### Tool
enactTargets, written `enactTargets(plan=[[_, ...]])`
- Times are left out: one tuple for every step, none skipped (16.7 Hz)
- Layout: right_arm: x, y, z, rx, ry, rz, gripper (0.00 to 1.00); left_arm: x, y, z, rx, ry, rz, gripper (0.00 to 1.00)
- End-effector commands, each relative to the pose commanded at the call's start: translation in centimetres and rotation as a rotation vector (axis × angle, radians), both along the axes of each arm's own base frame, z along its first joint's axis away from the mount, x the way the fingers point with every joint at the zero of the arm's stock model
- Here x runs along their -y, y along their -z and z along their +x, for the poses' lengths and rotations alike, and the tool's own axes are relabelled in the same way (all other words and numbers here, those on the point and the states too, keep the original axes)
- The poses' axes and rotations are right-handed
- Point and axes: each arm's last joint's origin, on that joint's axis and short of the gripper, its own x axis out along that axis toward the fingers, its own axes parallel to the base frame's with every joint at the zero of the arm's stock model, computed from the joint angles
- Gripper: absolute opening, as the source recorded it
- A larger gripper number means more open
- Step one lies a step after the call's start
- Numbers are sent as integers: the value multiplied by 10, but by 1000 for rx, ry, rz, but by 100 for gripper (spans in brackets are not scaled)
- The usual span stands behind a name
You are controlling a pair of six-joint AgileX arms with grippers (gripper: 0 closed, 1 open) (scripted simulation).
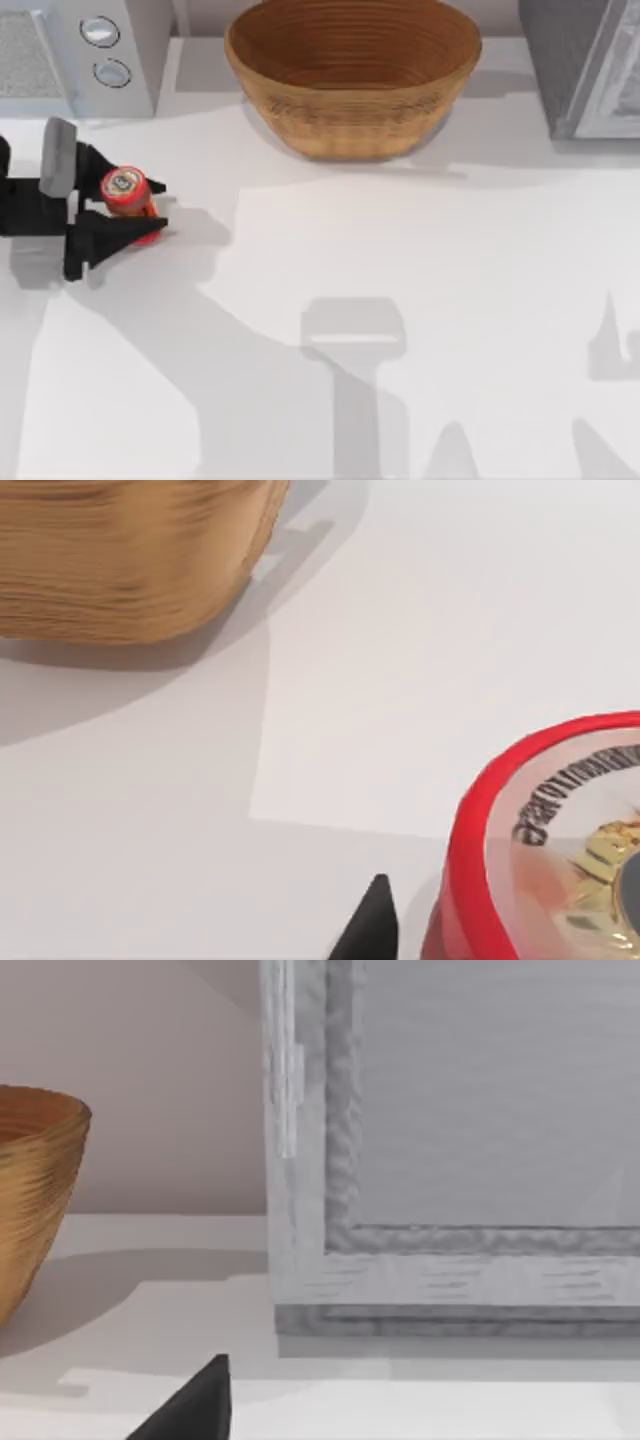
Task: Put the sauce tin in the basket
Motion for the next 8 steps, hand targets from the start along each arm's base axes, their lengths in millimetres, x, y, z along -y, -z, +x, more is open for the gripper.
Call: enactTargets(plan=[[0, 0, 0, 0, 0, 0, 100, -5, -4, -5, -2, 1, 4, 0], [0, 0, 0, 0, 0, 0, 100, -10, -9, -11, -3, 4, 6, 0], [0, 0, 0, 0, 0, 0, 100, -15, -14, -16, -4, 6, 6, 0], [0, 0, 0, 0, 0, 0, 100, -19, -19, -22, -5, 9, 5, 0], [0, 0, 0, 0, 0, 0, 100, -24, -25, -27, -6, 12, 2, 0], [0, 0, 0, 0, 0, 0, 100, -28, -31, -32, -6, 15, -2, 0], [0, 0, 0, 0, 0, 0, 100, -32, -37, -37, -5, 18, -8, 0], [0, 0, 0, 0, 0, 0, 100, -36, -43, -41, -4, 21, -14, 0]])
